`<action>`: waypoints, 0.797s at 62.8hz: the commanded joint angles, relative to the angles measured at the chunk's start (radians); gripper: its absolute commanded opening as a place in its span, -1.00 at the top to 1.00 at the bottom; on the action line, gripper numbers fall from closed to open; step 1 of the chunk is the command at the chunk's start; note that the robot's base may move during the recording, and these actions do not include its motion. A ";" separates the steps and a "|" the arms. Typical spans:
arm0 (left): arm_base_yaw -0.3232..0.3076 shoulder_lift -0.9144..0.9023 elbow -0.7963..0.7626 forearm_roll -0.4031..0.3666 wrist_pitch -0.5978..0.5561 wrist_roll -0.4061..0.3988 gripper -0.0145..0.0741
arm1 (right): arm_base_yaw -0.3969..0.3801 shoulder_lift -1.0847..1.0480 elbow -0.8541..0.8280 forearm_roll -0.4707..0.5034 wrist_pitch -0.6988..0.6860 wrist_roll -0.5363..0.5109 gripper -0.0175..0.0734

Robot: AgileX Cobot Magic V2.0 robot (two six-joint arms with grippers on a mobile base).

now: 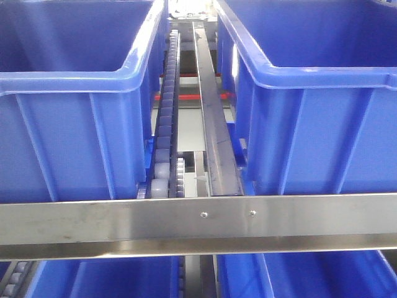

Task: Pick and sort blue part to right shelf

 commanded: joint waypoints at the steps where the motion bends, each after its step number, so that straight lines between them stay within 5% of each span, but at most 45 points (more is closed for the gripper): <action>1: 0.000 0.052 -0.040 -0.005 -0.137 0.001 0.03 | 0.025 0.036 -0.035 -0.011 -0.125 -0.004 -0.13; 12: 0.000 0.193 -0.040 -0.005 -0.269 0.001 0.03 | 0.110 0.162 -0.036 -0.011 -0.231 -0.004 -0.13; 25: 0.000 0.352 -0.044 -0.005 -0.463 0.001 0.01 | 0.111 0.342 -0.036 0.002 -0.391 -0.004 -0.13; 34: 0.000 0.448 -0.083 -0.005 -0.472 0.001 -0.16 | 0.111 0.442 -0.059 0.031 -0.449 -0.004 -0.17; 50: 0.000 0.564 -0.176 -0.005 -0.472 0.001 -0.42 | 0.110 0.539 -0.156 0.181 -0.398 -0.006 -0.67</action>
